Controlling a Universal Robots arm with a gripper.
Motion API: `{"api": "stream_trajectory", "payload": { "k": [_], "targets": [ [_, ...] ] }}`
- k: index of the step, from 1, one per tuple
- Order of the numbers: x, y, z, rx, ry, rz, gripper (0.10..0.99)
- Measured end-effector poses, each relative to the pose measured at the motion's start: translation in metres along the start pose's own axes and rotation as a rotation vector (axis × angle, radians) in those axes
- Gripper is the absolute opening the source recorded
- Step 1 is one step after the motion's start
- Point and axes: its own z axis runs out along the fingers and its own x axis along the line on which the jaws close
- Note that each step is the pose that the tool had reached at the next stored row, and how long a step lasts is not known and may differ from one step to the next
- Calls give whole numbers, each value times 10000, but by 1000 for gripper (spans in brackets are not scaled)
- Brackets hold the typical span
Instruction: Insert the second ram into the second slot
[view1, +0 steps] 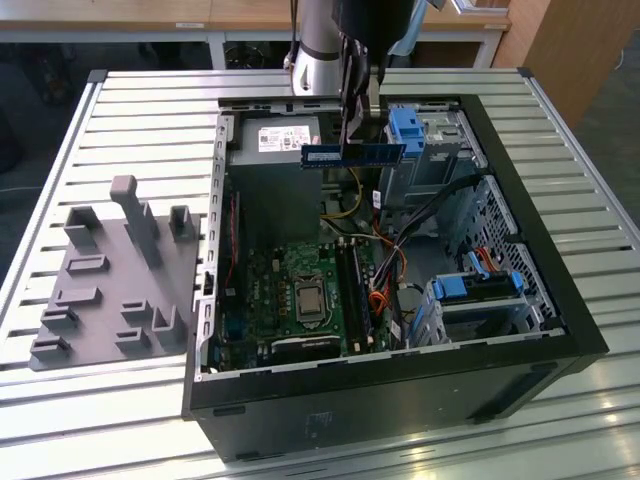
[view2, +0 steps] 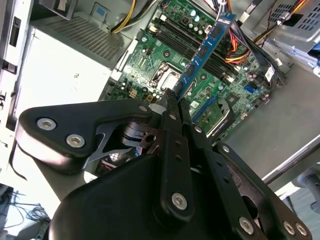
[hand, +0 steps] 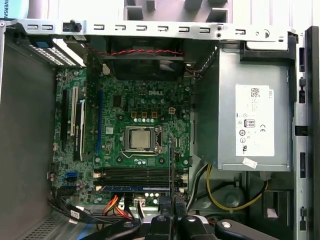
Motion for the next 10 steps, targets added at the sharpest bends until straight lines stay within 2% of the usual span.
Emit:
{"api": "stream_trajectory", "payload": {
  "k": [6,10],
  "targets": [
    [5,0,0,11,-24,665,137],
    [10,0,0,15,-31,906,137]
  ]
}}
